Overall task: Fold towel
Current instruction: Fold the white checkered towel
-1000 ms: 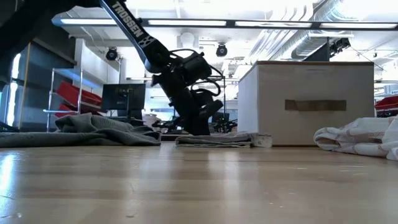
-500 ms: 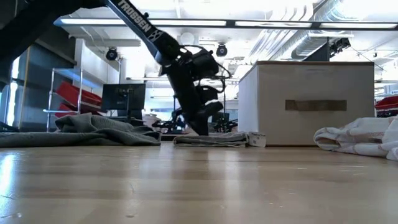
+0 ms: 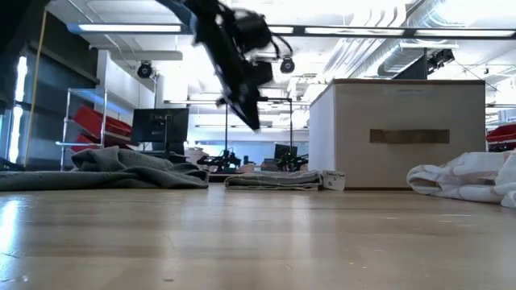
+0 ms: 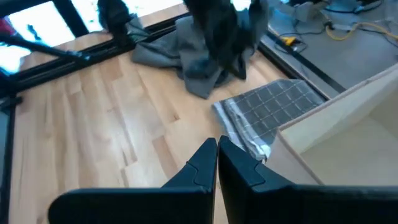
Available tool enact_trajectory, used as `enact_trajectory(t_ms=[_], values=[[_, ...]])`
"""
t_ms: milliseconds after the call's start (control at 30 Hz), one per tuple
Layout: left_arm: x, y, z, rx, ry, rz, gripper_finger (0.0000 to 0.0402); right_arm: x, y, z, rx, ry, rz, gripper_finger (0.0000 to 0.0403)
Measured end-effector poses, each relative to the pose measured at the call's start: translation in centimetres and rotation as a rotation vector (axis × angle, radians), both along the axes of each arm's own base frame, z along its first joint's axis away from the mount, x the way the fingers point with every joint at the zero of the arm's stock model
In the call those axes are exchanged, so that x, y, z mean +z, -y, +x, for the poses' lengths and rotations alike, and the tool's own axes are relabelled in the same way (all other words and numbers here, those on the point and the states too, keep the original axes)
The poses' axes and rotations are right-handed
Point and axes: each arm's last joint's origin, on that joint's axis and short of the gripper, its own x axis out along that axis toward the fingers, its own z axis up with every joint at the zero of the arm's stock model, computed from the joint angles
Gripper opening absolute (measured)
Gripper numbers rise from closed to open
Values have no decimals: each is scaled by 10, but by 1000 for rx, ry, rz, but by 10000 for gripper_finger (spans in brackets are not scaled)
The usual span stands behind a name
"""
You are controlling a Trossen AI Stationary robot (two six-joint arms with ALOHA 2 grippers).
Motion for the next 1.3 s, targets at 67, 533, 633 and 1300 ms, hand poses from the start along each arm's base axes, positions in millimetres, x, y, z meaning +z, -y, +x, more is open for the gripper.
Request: enact_trajectory(t_ms=[67,533,633,1300], values=[[15,8,-12,-41,-24,12,0,1,0,1,7,6,4,0],[42,42,-53,46,-150,-155,0,3,-3,3,175,-15,-87,0],[42,60,-50,-15,-168,-151,0,2,-4,2,199,-30,-66,0],[94,117,-84,-365,-40,-4,0,-21,-9,-3,-103,-171,217,0]])
